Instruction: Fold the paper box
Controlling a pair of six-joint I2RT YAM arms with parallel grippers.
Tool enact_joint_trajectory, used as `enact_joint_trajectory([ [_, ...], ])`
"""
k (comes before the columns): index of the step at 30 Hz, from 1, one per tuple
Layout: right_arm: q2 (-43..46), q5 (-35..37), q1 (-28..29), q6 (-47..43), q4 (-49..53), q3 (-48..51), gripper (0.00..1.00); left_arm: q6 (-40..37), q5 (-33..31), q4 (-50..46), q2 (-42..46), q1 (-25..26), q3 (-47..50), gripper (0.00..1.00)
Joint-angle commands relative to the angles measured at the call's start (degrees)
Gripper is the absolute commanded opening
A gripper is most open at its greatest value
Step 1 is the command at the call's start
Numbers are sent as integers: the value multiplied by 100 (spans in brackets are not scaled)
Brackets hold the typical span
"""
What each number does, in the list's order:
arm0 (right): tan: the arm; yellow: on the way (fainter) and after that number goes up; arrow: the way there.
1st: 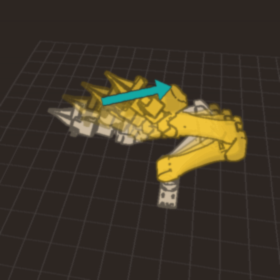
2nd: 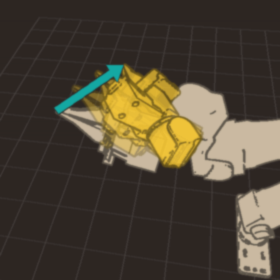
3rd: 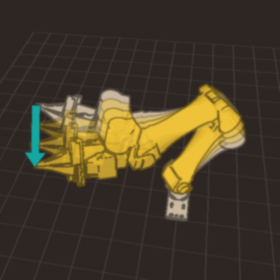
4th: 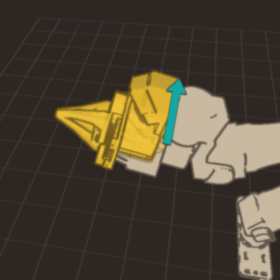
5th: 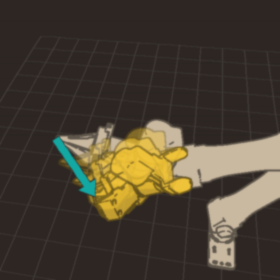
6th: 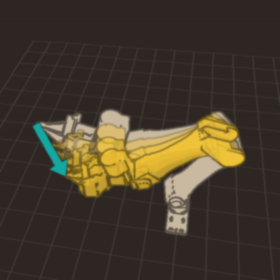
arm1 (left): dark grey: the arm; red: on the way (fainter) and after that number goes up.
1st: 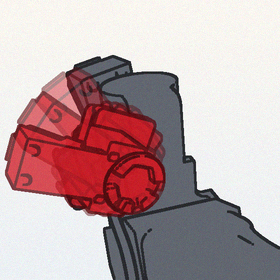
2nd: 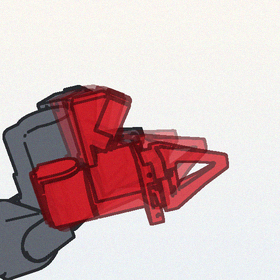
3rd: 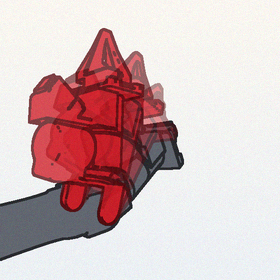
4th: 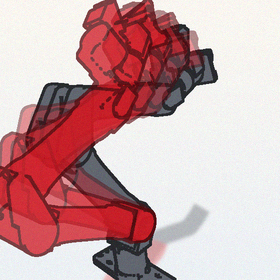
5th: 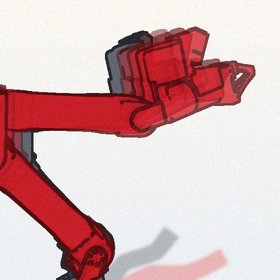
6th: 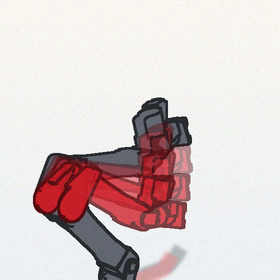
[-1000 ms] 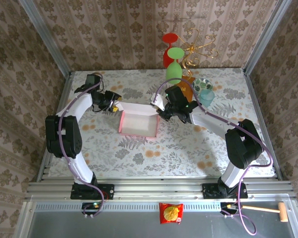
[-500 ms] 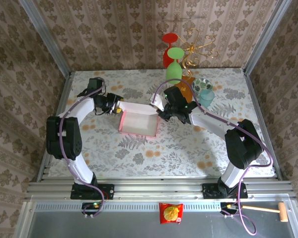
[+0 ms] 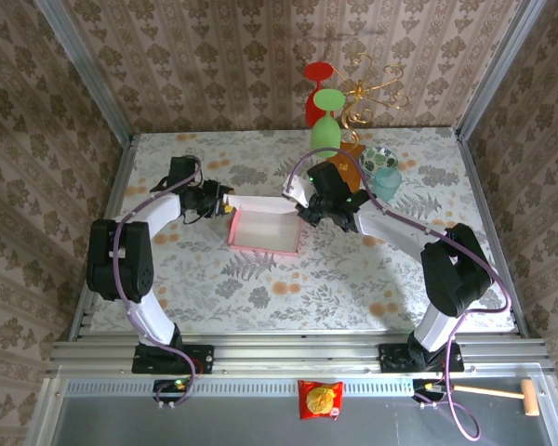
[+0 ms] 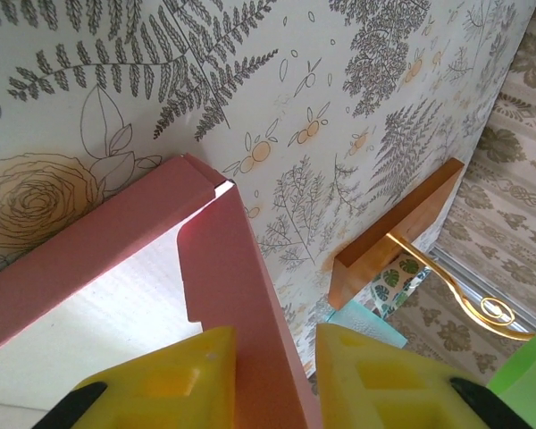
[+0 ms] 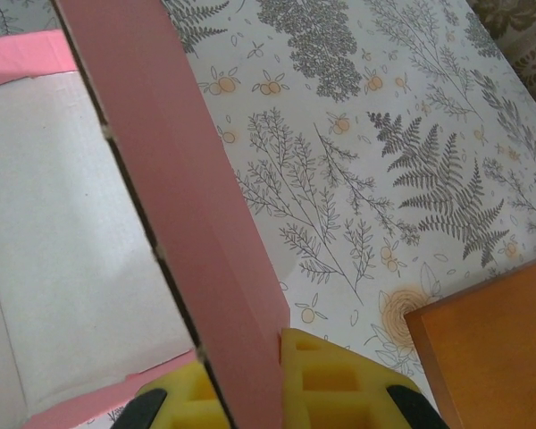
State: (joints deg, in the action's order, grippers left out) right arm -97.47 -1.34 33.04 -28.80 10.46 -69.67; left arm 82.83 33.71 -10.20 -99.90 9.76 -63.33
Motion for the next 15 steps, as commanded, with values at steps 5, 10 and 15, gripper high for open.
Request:
enact_joint_trajectory([
  [5,-61,-262,131,-36,-445,32,0,617,531,729,294,316,193,18],
  [10,-75,-262,128,0,-492,67,0,1057,566,1266,326,381,413,9],
  [15,-140,-261,129,18,-494,42,0,1318,551,1498,411,490,556,11],
])
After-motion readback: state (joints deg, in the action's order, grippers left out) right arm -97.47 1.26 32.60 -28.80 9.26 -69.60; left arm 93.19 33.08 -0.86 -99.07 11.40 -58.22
